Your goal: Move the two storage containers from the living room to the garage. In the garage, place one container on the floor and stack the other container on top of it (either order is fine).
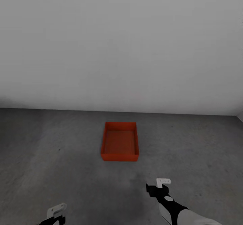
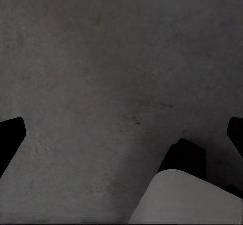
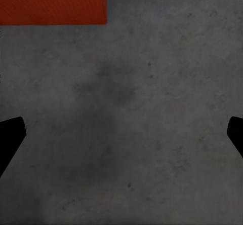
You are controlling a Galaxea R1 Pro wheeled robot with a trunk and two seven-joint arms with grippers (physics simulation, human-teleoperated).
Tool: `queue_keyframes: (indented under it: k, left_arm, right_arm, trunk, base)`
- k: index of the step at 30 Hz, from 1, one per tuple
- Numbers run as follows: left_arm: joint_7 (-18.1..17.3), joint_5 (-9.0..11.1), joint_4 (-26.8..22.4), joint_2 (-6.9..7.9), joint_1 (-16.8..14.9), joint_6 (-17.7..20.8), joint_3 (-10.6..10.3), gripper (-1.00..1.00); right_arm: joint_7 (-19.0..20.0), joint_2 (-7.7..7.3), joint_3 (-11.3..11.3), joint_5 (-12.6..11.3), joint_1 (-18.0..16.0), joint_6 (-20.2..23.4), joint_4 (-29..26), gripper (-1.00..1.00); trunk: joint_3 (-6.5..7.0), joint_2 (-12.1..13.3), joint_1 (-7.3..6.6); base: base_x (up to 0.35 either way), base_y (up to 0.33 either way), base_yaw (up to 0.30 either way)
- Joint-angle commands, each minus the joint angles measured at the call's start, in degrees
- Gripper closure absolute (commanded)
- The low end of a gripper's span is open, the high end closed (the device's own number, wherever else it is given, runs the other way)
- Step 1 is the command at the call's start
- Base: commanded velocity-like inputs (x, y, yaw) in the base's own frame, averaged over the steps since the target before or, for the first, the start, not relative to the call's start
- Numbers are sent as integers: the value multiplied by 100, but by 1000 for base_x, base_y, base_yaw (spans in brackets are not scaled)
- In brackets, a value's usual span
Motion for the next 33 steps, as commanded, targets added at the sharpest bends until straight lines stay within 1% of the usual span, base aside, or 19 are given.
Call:
queue_keyframes:
  k: [1, 4, 5, 6, 7, 8, 9, 10, 13, 15, 16, 17, 18, 19, 21, 23, 26, 30, 33]
  left_arm:
    - [19, 35, -8, 0, 0, 17, -30, -100]
    - [21, 39, 84, -8, 9, 17, -30, -100]
    - [22, 41, 112, -14, 15, 16, -30, -100]
    - [22, 41, 129, -17, 19, 16, -30, -100]
    - [22, 39, 135, -18, 20, 16, -30, -100]
    - [23, 36, 143, -22, 26, 15, -30, -100]
    - [23, 35, 146, -24, 33, 15, -30, -100]
    - [23, 34, 151, -27, 39, 15, -30, -100]
    - [23, 26, 154, -30, 46, 15, -30, -100]
    - [23, 10, 153, -31, 51, 11, -33, -100]
    - [23, 3, 152, -35, 56, 9, -33, -100]
    - [23, 9, 154, -41, 68, 11, -32, -100]
    - [23, 13, 155, -43, 77, 12, -32, -100]
    - [23, 20, 157, -47, 113, 13, -31, -100]
    - [23, 27, 158, -68, 248, 19, -30, -100]
    - [23, 32, 159, -96, 344, 22, -30, -100]
    - [23, 31, 158, -137, 532, 18, -30, -100]
    - [23, 19, 158, -157, 750, 11, -31, -100]
    - [23, 10, 157, -156, 896, 5, -30, -100]
  right_arm:
    - [-19, 1, 34, -37, -3, -19, 6, -100]
    - [-12, -11, 34, -37, -6, -10, 43, -100]
    - [-1, -64, 39, -29, -7, 16, 139, -100]
    - [17, -180, 44, -10, -7, 43, 244, -100]
    - [29, -250, 46, -4, -8, 52, 287, -100]
    - [72, -381, 48, -6, -8, 66, 355, -100]
    - [110, -440, 47, -8, -8, 73, 380, -100]
    - [221, -538, 49, -14, -6, 84, 416, -100]
    - [488, -680, 49, -17, 30, 142, 455, -100]
    - [654, -766, 50, -18, 216, 282, 471, -100]
    - [729, -803, 49, -19, 429, 402, 474, -100]
    - [777, -820, 48, -19, 683, 490, 476, -100]
    - [790, -821, 47, -19, 815, 521, 477, -100]
    - [795, -817, 46, -19, 1077, 563, 478, -100]
    - [785, -802, 44, -19, 1527, 596, 479, -100]
    - [776, -792, 40, -19, 1762, 609, 479, -100]
    - [769, -786, 36, -30, 1946, 642, 485, -100]
    - [762, -791, 33, -35, 2042, 624, 487, -100]
    - [758, -785, 34, -36, 2187, 609, 488, -100]
  trunk:
    - [-4, -2, 0]
    - [-4, -2, 0]
    - [-4, -2, 0]
    - [-4, -2, 0]
    - [-4, -2, 0]
    - [-4, -2, 0]
    - [-4, -2, 0]
    - [-4, -2, 0]
    - [-4, -2, 0]
    - [-4, -2, 0]
    - [-4, -2, 0]
    - [-4, -2, 0]
    - [-4, -2, 0]
    - [-4, -2, 0]
    - [-4, -2, 0]
    - [-4, -2, 0]
    - [-4, -2, 0]
    - [5, -2, 0]
    - [25, -2, 0]
  base:
    - [0, 0, 0]
    - [0, 0, 0]
    - [0, 0, 0]
    - [0, 0, 0]
    - [0, 0, 0]
    - [0, 0, 0]
    - [0, 0, 0]
    - [0, 0, 0]
    - [0, 0, 0]
    - [0, 0, 0]
    - [0, 0, 0]
    - [0, 0, 0]
    - [0, 0, 0]
    - [0, 0, 0]
    - [0, 0, 0]
    - [0, 0, 0]
    - [0, 0, 0]
    - [0, 0, 0]
    - [0, 0, 0]
